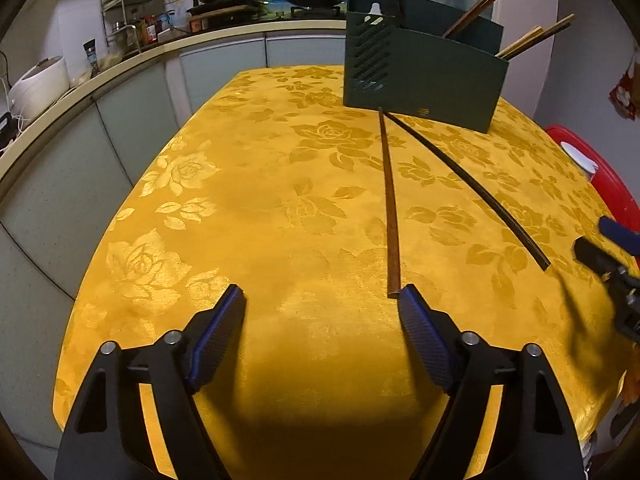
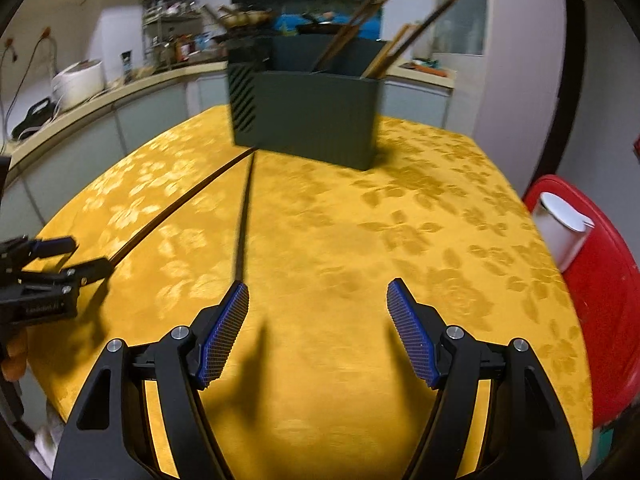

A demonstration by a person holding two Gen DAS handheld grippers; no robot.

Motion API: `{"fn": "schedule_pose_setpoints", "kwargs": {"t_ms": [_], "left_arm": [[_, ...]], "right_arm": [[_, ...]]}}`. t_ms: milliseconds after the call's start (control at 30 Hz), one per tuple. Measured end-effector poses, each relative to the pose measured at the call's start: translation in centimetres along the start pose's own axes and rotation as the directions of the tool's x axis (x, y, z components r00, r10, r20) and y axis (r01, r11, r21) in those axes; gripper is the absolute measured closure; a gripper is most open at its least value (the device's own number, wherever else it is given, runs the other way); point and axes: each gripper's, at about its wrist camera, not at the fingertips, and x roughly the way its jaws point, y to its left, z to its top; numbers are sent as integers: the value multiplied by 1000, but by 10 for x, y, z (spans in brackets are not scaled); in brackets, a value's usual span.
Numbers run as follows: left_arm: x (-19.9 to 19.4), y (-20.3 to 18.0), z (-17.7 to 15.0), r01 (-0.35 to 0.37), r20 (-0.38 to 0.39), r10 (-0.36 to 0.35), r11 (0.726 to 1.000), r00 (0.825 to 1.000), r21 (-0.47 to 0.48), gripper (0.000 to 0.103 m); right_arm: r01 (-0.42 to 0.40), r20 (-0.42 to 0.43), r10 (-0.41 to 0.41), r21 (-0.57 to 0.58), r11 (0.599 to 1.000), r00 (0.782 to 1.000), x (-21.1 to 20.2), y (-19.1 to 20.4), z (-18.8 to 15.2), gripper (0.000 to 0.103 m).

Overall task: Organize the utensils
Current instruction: 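Grasp a dark chopstick with the left tool while the right tool grasps another, then hold both dark chopsticks closed in the tools and begin lifting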

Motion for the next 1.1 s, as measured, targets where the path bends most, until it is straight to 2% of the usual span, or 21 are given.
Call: {"fn": "schedule_pose_setpoints", "kwargs": {"t_ms": [67,200,300,400,567,767,867,967,1100], "left_arm": [[-1,-3,-1,22,12,-22,1000,1000,10,33],[-3,-12,-3,67,32,-68,997,997,33,38],[-4,-17,-6,88,45,-90,995,995,52,42],[-4,-22,-6,109,51,-112,992,992,67,47],[-2,-23,-4,113,59,-117,991,991,75,58],[2,-19,2,121,62,-125,991,990,53,73],[3,-21,2,116,68,-120,991,990,62,86],[3,-22,1,119,69,-124,990,990,73,93],[2,-22,0,126,70,-131,989,989,76,96]], "right_arm": [[-15,-13,15,-19,1000,1000,5,9,-1,34],[-37,-57,35,-35,999,998,16,19,-3,50],[-56,-58,56,4,998,997,17,18,0,51],[-66,-79,67,10,998,995,23,21,2,57],[-67,-91,68,14,998,994,27,24,5,60],[-89,-85,88,-5,996,992,27,27,5,71],[-90,-80,90,-6,996,993,26,27,4,79],[-96,-77,95,-8,995,992,26,27,4,88],[-94,-76,94,-6,996,993,25,26,3,94]]}}
